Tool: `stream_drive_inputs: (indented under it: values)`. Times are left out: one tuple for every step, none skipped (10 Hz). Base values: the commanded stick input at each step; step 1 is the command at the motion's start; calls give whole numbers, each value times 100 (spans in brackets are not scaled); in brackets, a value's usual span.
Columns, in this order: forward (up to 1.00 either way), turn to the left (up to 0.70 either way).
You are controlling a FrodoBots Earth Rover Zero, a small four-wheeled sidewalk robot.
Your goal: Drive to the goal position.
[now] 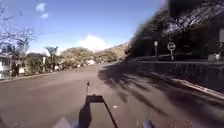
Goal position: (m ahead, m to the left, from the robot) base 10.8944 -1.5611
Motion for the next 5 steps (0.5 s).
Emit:
stream_drive_inputs:
  values:
    - [70,-18]
    - [70,-3]
    - [70,0]
    - [70,0]
    - [70,0]
